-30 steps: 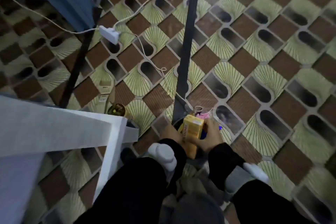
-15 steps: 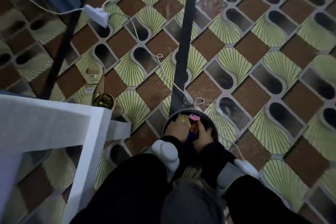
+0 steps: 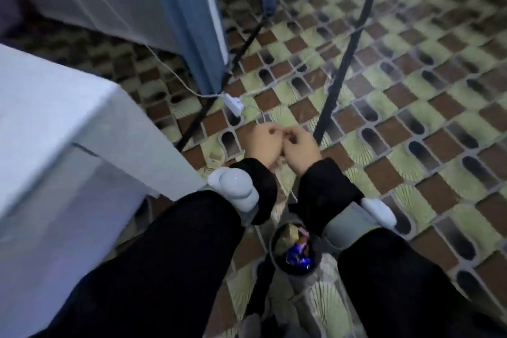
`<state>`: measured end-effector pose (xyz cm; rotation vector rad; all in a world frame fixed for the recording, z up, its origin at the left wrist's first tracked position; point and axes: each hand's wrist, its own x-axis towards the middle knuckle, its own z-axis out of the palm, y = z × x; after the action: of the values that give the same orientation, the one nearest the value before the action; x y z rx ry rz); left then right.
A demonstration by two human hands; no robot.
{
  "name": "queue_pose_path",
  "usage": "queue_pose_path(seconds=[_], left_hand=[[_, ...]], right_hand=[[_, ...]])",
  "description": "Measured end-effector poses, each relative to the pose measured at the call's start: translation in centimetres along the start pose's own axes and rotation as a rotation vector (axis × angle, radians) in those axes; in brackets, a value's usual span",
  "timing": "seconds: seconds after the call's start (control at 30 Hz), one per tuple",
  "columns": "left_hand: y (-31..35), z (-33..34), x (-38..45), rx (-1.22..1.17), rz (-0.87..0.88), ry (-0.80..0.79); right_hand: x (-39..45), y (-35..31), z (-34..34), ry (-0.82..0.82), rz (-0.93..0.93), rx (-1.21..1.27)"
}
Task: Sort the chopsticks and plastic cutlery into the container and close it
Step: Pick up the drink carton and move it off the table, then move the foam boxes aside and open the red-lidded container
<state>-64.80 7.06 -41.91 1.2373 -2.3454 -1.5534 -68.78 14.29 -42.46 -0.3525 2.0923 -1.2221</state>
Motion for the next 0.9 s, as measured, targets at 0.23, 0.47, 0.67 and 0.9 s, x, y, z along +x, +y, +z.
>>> queue_pose_path(seconds=[0.23,0.47,0.67,0.9], left_hand=[[12.8,-24.3,-9.3,-0.048,0.25,0.7],[9.9,-37.1,-18.7,0.022,0.198,1.082],[3.3,-43.0,-24.7,0.03,-0.048,1.172],[-1.7,-49.2,-27.1,0.214,-0.199,1.242]], right_hand=[[-8.9,-25.9,5.3,-0.21,-0.554,0.143],[-16.2,-34.0,14.0,-0.565,-0.788,-0.069],[-19.3,-35.3,21.7,-0.733,-0.854,-0.278],[-19.2,-37.1,26.8,-0.727,-0.872,-0.427]])
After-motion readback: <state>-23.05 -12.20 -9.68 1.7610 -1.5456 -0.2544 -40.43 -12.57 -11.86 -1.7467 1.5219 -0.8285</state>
